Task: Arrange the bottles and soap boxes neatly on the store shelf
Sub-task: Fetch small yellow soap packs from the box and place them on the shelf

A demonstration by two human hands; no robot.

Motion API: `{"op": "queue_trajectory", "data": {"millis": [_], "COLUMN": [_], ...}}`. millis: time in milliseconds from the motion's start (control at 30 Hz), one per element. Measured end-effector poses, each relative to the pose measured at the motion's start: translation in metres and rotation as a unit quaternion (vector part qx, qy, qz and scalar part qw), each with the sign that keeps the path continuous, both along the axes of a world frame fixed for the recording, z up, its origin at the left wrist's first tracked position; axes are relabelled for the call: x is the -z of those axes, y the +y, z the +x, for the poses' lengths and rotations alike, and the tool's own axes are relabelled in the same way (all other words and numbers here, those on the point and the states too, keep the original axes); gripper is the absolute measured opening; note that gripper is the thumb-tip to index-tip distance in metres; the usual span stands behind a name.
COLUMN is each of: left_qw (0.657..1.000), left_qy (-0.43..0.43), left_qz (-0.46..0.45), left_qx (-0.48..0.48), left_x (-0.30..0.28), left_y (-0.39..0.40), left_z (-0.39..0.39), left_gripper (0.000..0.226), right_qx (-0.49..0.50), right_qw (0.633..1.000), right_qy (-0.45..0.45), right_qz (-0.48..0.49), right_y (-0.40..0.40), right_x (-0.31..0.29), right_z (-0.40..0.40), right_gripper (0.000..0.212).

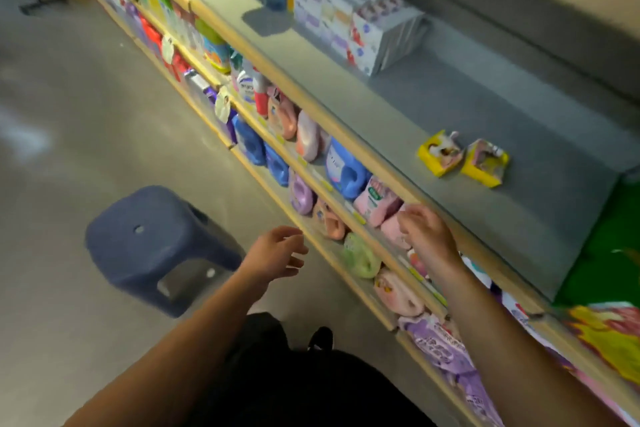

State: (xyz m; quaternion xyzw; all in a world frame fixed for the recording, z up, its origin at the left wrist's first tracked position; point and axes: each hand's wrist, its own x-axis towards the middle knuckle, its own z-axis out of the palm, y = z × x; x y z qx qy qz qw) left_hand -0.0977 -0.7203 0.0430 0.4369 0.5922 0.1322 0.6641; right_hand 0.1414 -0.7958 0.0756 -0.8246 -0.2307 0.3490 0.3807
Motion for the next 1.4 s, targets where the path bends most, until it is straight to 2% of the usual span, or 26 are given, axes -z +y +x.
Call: {"op": "queue_trajectory", "data": {"millis": [133, 300, 433, 667, 733, 900, 1000, 1067, 1133, 1167, 1233, 1267, 1333, 1400], "left_qw": [0.997, 0.987, 0.976, 0.96, 0.957, 0.952, 0.949, 0.946, 0.947, 0.951, 0.956, 0.958, 0.961, 0.962], "left_qy": [-0.04, -0.066, -0.064, -0.067, -0.072, -0.087, -0.092, -0.108, -0.139, -0.144, -0.142, -0.137, -0.123, -0.113], "left_qz": [0.028, 0.04, 0.04, 0.033, 0.024, -0.004, -0.028, -0.071, -0.086, -0.081, -0.068, -0.062, -0.048, -0.038], "left_qx": [0.059, 0.139, 0.207, 0.27, 0.279, 0.293, 0.299, 0.299, 0.276, 0.263, 0.246, 0.243, 0.245, 0.247], "left_x": [-0.013, -0.023, -0.033, -0.029, -0.027, -0.021, -0.023, -0.025, -0.023, -0.022, -0.021, -0.02, -0.018, -0.018], "left_y": [0.065, 0.128, 0.172, 0.229, 0.234, 0.226, 0.219, 0.213, 0.207, 0.205, 0.202, 0.202, 0.203, 0.204], "left_z": [0.061, 0.12, 0.148, 0.176, 0.184, 0.211, 0.228, 0.235, 0.24, 0.241, 0.243, 0.243, 0.244, 0.244], "left_gripper": [0.016, 0.011, 0.014, 0.012, 0.01, 0.011, 0.025, 0.033, 0.024, 0.018, 0.015, 0.017, 0.021, 0.023], "right_qx": [0.097, 0.181, 0.239, 0.351, 0.333, 0.315, 0.3, 0.273, 0.229, 0.211, 0.222, 0.254, 0.32, 0.334], "right_qw": [0.994, 0.976, 0.953, 0.92, 0.933, 0.947, 0.95, 0.954, 0.961, 0.966, 0.971, 0.966, 0.926, 0.894], "right_qy": [-0.039, -0.088, -0.102, -0.09, -0.073, 0.041, 0.08, 0.108, 0.121, 0.116, 0.054, -0.019, -0.187, -0.253], "right_qz": [-0.015, -0.085, -0.157, -0.153, -0.119, -0.046, 0.019, 0.068, 0.093, 0.095, 0.074, 0.04, -0.062, -0.157], "right_y": [0.036, 0.081, 0.121, 0.161, 0.163, 0.165, 0.161, 0.155, 0.146, 0.14, 0.127, 0.119, 0.103, 0.09], "right_x": [-0.005, 0.0, 0.006, 0.024, 0.026, 0.037, 0.035, 0.031, 0.027, 0.025, 0.02, 0.018, 0.016, 0.022], "right_z": [0.048, 0.079, 0.093, 0.095, 0.094, 0.091, 0.086, 0.08, 0.079, 0.081, 0.093, 0.103, 0.126, 0.153], "right_gripper": [0.036, 0.043, 0.055, 0.068, 0.067, 0.041, 0.017, 0.023, 0.03, 0.025, 0.021, 0.024, 0.03, 0.051]}}
